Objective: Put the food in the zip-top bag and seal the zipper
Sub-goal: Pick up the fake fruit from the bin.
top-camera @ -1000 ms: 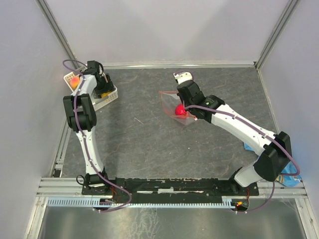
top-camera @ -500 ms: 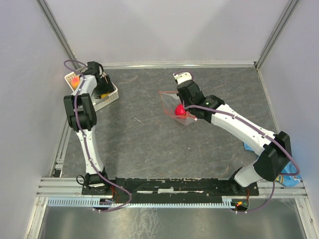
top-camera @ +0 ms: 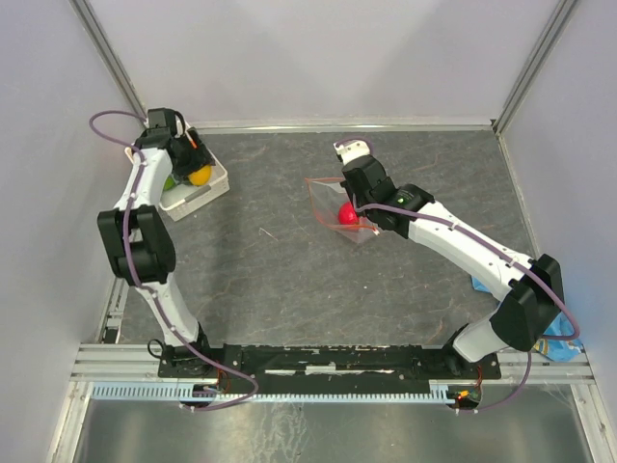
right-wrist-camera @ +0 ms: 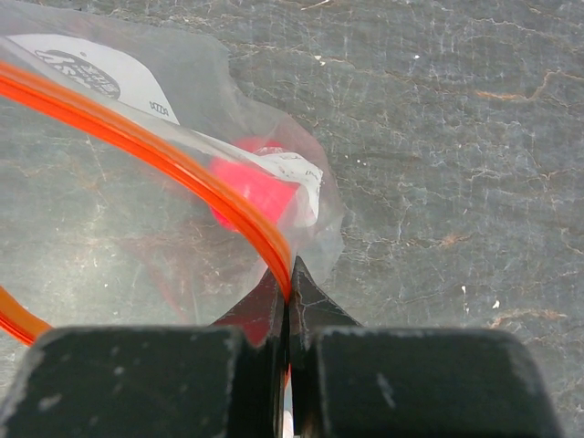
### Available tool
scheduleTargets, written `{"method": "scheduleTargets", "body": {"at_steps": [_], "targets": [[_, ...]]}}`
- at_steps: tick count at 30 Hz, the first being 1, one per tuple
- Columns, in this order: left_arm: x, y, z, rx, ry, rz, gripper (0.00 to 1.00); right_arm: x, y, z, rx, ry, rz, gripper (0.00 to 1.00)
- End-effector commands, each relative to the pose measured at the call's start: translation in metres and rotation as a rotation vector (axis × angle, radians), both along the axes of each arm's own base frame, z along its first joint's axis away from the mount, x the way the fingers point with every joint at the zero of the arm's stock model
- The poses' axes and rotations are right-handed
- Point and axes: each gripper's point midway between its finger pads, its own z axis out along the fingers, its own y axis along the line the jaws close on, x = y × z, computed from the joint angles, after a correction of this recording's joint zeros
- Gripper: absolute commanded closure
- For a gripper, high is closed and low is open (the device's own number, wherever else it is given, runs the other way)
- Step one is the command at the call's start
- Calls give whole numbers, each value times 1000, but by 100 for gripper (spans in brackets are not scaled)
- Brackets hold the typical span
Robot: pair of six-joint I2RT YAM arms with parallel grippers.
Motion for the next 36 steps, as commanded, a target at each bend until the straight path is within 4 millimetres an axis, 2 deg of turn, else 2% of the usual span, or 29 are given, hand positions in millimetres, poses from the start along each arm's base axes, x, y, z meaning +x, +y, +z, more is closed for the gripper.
{"method": "scheduleTargets", "body": {"at_steps": [1, 10, 12, 19, 25, 32, 36], "targets": [[-11, -32, 46, -186, -144, 27, 56, 5, 7, 5, 45, -22, 1, 98], [-64, -89, 77, -330, -279, -54, 56, 2, 8, 8, 73, -24, 12, 98], [-80, -105, 76, -362, -283, -85, 56, 1, 9, 10, 84, -28, 14, 98], [-131, -166, 101, -412, -372, -218, 56, -3, 16, 10, 120, -17, 39, 98], [-172, -219, 114, -473, -404, -352, 56, -4, 22, 11, 150, -13, 55, 98], [-209, -271, 119, -584, -422, -450, 56, -5, 29, 10, 179, -4, 73, 98], [-215, -293, 120, -583, -414, -496, 56, -6, 33, 10, 196, 2, 86, 98]]}}
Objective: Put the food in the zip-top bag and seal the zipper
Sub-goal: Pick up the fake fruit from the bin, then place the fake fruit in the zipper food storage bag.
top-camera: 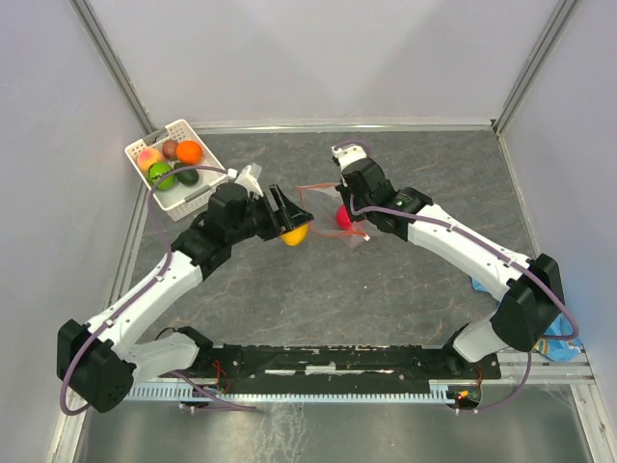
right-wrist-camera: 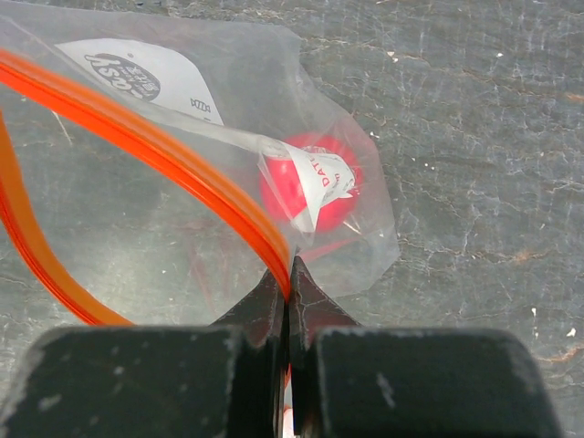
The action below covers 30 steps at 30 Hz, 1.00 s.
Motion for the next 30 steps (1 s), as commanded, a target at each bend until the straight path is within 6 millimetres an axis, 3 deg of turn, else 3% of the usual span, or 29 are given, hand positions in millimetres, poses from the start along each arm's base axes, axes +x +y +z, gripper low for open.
{"method": "scheduleTargets", "body": {"at_steps": [1, 13, 30], "targets": [[7, -24, 29, -88, -69, 1, 57, 2, 9, 22, 93, -50, 10, 98], [34, -57, 16, -168, 15, 43, 59, -5, 11, 26, 135, -56, 29, 98], [72, -43, -4, -141, 59, 271, 53, -16, 28, 34, 226, -42, 116, 98]]}}
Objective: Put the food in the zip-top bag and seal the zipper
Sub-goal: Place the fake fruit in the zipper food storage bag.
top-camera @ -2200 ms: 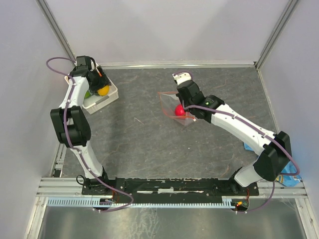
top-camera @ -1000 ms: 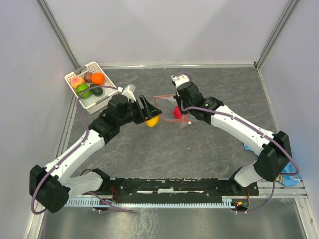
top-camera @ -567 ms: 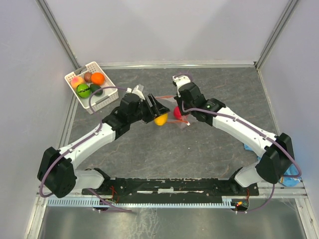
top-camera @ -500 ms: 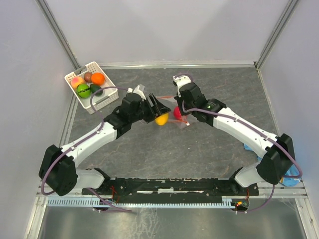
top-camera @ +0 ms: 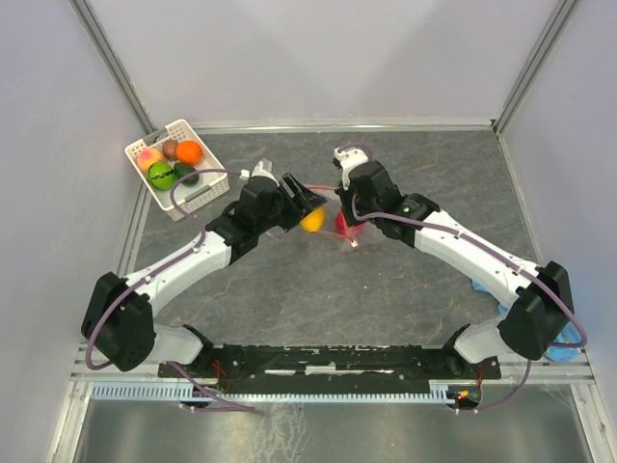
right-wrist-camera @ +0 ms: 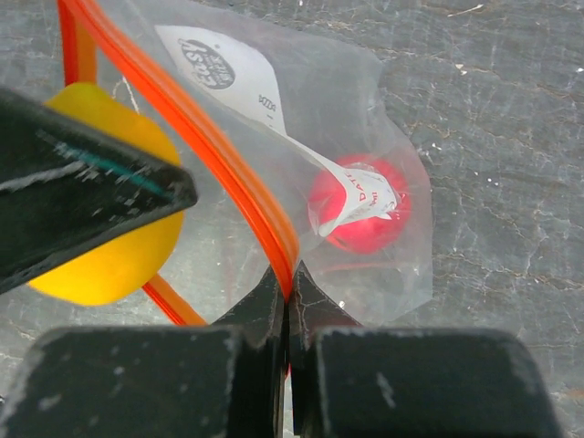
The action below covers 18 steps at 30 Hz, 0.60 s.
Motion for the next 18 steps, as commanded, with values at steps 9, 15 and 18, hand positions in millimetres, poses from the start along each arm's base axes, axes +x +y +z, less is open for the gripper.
{"method": "scheduleTargets", "body": {"at_steps": [9, 15, 18], "targets": [[32, 2, 8, 9, -24, 134, 39, -3, 14, 29, 118, -54, 45, 98], [31, -2, 4, 42, -17, 128, 21, -2, 15, 28, 122, -52, 44, 98], [31, 0, 4, 54, -19, 138, 16, -2, 15, 29, 122, -53, 43, 98]]}}
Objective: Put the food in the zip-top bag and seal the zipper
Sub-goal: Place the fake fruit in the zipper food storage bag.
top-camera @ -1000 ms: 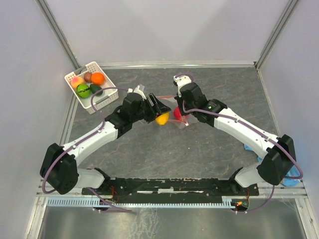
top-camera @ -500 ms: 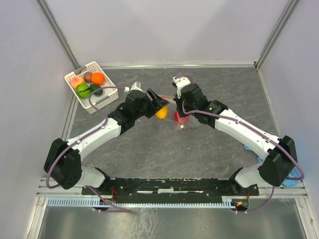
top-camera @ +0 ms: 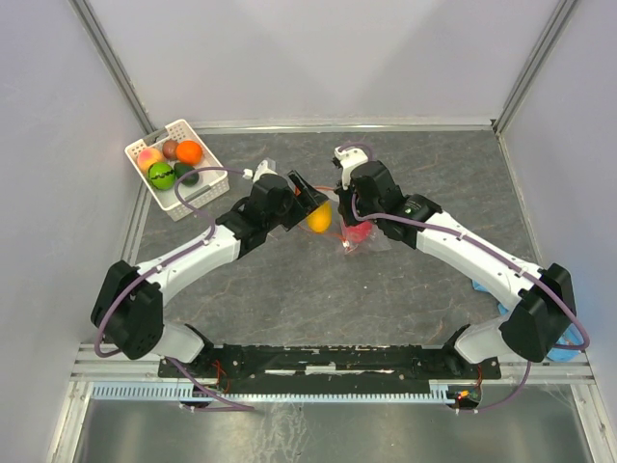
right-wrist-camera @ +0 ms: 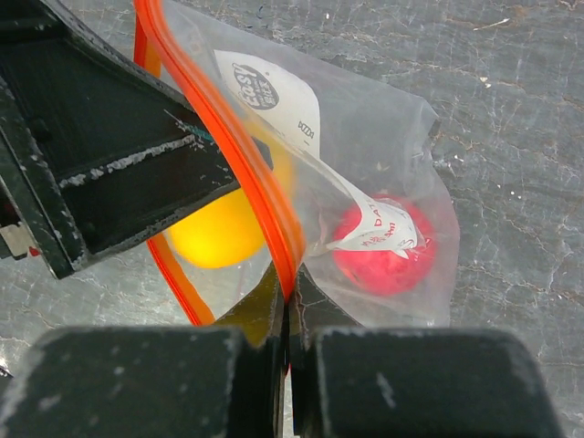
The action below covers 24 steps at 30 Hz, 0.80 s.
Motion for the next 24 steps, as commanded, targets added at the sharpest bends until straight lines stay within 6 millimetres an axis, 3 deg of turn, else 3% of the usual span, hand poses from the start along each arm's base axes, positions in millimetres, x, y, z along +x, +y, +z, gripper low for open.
{"method": "scheduleTargets", "body": {"at_steps": [1, 8, 15, 24], "targets": [[10, -1, 23, -21, -44, 50, 15, 3, 6, 22, 67, -50, 1, 98], [8, 6, 30, 11, -59, 56, 13, 3, 5, 21, 64, -52, -4, 98], [-5, 26, 44, 105, -91, 47, 12, 5, 2, 20, 54, -54, -17, 98], [-22, 85, 53, 341, -124, 128, 11, 8, -2, 18, 34, -62, -39, 98]]}}
